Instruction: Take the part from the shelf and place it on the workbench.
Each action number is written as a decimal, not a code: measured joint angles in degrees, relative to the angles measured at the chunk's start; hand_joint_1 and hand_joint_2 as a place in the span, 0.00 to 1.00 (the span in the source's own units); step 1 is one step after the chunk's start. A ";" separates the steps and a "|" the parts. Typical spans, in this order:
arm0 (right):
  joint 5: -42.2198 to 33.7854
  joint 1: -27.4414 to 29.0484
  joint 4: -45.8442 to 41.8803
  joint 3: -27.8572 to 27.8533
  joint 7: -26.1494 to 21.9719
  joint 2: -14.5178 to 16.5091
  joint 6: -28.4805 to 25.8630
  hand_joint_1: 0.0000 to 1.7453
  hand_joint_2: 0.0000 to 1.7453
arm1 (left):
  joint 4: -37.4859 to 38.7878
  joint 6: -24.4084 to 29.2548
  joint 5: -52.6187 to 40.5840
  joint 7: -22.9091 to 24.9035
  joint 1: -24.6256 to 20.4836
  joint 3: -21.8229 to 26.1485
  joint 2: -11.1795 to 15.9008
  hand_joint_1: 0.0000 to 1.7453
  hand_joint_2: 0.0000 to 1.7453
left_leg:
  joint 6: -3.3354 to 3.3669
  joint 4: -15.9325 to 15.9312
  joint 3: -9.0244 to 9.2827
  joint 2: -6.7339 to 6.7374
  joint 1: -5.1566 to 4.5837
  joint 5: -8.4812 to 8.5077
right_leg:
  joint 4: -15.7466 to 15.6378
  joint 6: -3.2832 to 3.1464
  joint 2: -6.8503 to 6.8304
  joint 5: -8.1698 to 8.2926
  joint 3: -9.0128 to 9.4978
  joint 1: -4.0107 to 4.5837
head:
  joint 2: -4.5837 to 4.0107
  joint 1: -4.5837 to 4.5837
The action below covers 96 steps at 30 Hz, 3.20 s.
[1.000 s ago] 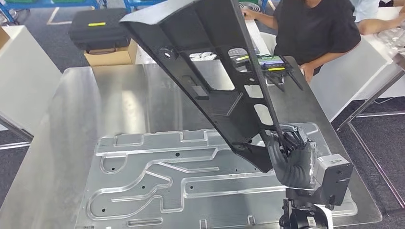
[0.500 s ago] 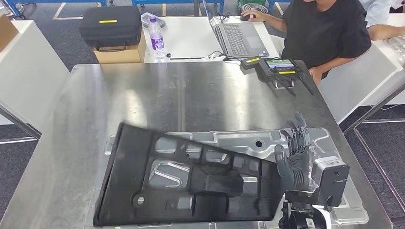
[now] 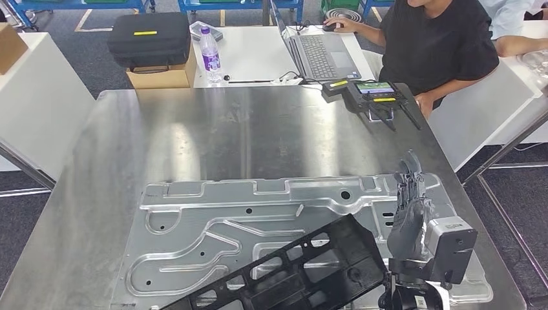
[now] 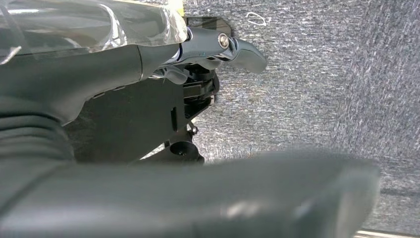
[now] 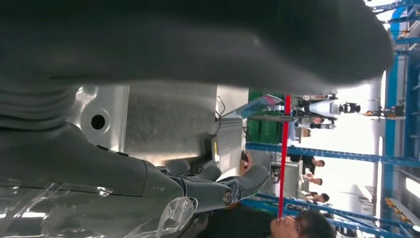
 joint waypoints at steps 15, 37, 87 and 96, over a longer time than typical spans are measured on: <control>-2.87 0.92 -0.57 -1.54 -5.06 2.30 0.00 0.00 0.00 | 0.00 0.90 1.40 3.39 0.19 0.02 0.40 0.00 0.00 | 0.52 0.27 0.01 0.00 -0.62 -0.33 | -0.16 0.26 -0.01 0.03 0.13 -0.51 | 0.00 -0.01; 4.28 0.47 -5.83 -0.12 -3.00 2.87 0.00 0.00 0.00 | 0.00 -1.76 2.44 1.45 0.18 0.06 0.54 0.00 0.00 | -1.43 11.39 -5.35 0.45 0.08 -7.05 | 2.67 -3.47 0.99 1.30 -3.37 0.41 | 0.00 -0.13; 6.31 -0.38 -6.46 3.39 -0.66 2.84 0.00 0.00 0.00 | 0.02 -1.61 3.15 -0.09 0.02 0.10 0.39 0.00 0.00 | 2.81 -3.35 7.36 -1.31 -2.53 -2.99 | 15.93 -1.15 0.84 -1.95 -10.53 0.97 | 0.00 0.13; 6.33 -1.03 -6.43 4.13 -0.13 2.82 0.00 0.00 0.00 | 0.02 -1.19 2.60 -0.03 -0.28 0.10 0.30 0.00 0.00 | 0.35 2.11 2.73 -2.74 -2.21 -4.67 | 2.26 -3.17 1.58 1.64 -3.32 0.56 | 0.00 -0.01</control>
